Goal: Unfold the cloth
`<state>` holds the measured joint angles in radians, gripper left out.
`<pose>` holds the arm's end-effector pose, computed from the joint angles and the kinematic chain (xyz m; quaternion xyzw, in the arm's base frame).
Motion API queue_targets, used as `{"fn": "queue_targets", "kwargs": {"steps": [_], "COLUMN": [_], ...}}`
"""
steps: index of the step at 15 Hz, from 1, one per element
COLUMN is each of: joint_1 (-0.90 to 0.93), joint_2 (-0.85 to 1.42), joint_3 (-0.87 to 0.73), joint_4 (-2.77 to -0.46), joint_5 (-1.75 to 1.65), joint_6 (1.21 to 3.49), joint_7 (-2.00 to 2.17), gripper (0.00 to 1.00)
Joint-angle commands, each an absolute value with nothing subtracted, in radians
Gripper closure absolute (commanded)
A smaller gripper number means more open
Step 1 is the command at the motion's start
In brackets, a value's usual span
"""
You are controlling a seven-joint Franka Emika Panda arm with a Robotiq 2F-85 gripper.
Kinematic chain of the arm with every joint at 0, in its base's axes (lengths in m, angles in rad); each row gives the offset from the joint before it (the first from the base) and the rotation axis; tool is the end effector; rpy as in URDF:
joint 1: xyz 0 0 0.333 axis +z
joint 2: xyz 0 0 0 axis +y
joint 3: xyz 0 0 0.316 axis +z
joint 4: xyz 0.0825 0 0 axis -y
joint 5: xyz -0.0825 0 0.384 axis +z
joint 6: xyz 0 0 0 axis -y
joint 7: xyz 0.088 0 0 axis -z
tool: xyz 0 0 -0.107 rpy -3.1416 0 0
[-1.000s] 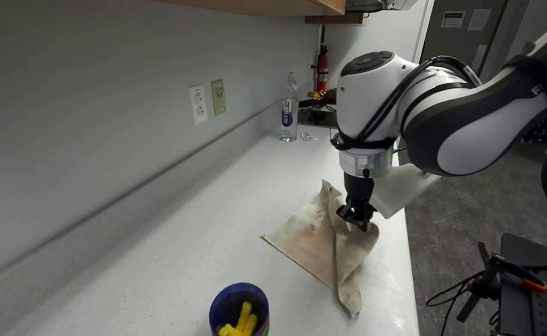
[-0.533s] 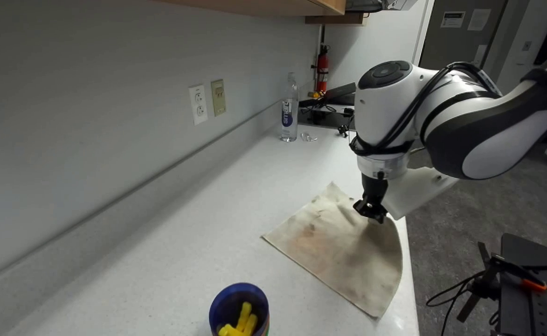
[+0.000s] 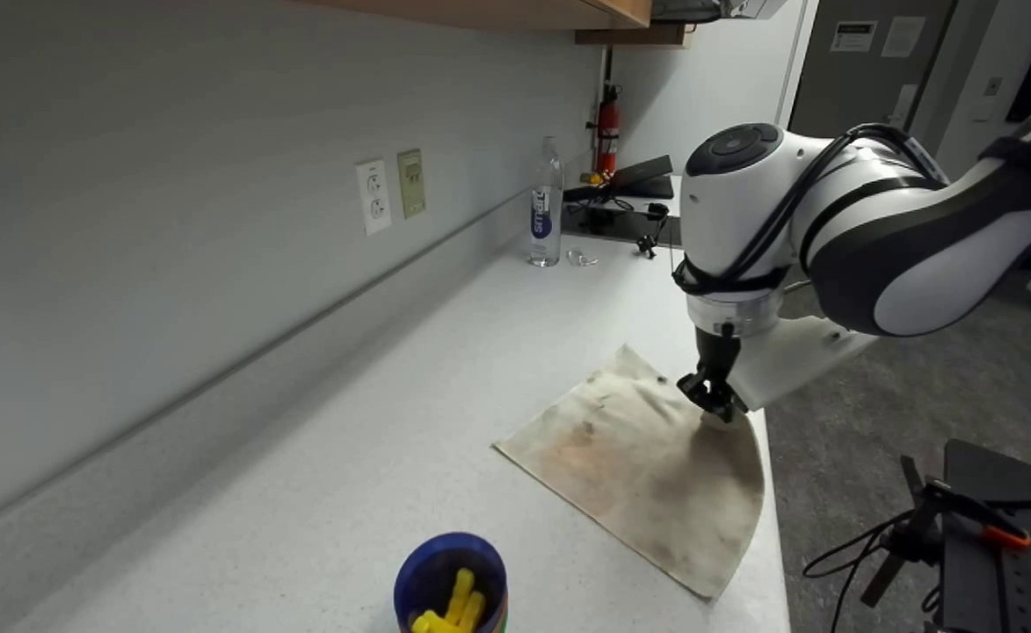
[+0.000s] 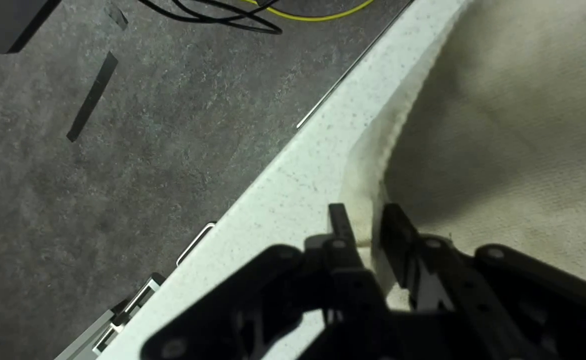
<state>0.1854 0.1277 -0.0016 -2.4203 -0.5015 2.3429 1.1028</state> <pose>0.4646 0.0789 0.2421 0.9481 -0.2567 0.0161 0.1869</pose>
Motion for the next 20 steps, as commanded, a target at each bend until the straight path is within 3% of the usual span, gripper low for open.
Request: {"fn": "queue_targets", "kwargs": {"steps": [1, 7, 14, 20], "joint_1": [0.171, 0.168, 0.169, 0.171], "joint_2": [0.074, 0.028, 0.002, -0.114], "joint_3": [0.018, 0.045, 0.072, 0.110], "joint_4": [-2.447, -2.449, -2.439, -2.458], "joint_5": [-0.494, -0.481, -0.464, -0.362], "joint_6": [2.327, 2.261, 2.305, 2.386], "joint_7": [1.096, 1.071, 1.018, 0.738], "gripper": [0.42, 0.01, 0.00, 0.00]}}
